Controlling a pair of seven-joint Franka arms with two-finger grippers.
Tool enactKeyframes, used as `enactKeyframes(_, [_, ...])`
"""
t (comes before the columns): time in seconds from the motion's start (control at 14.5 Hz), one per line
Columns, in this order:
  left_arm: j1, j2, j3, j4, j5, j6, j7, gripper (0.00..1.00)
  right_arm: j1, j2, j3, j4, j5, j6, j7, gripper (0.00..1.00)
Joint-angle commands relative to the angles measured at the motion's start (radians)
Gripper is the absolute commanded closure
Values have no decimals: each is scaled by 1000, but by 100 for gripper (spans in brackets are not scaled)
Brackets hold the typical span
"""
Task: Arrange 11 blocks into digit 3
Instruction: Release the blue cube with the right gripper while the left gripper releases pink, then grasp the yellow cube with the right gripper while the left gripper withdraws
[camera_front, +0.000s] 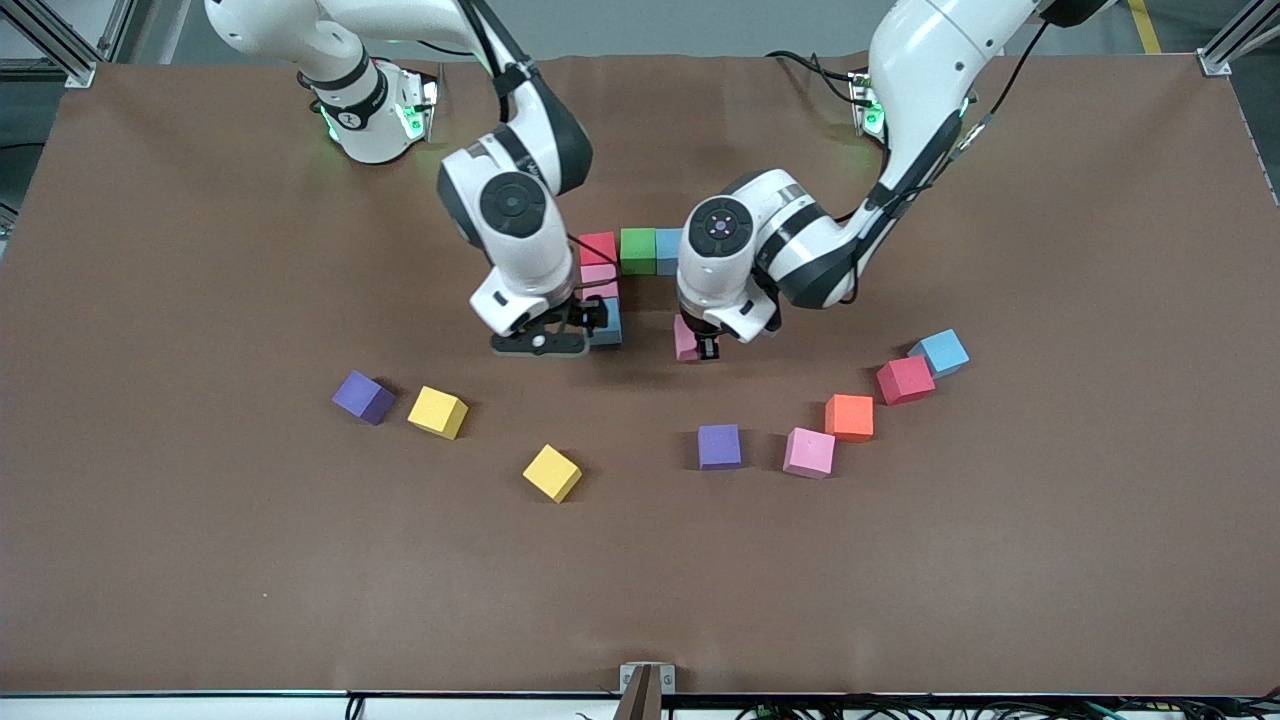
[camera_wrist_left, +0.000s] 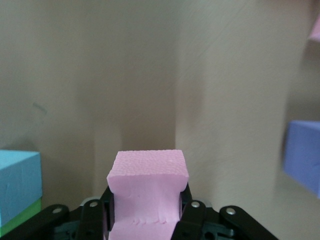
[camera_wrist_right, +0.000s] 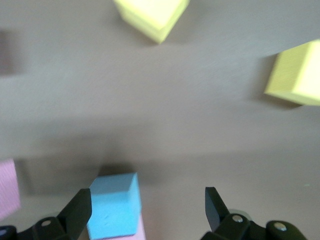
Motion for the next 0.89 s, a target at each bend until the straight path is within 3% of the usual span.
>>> enactKeyframes(0.0, [-47,53,14,33,30,35,-59,54,-18,-19,-91,-24,6,-7,-8,0])
enactKeyframes(0.21, [-106,91,43,63,33,38,-86,54,-28,-14,-151,-26,3,7,-6,0])
enactKeyframes(0.83, [-182,145,67,117,31,38,-137,54,-182,79,-145,-49,19,106,-20,0])
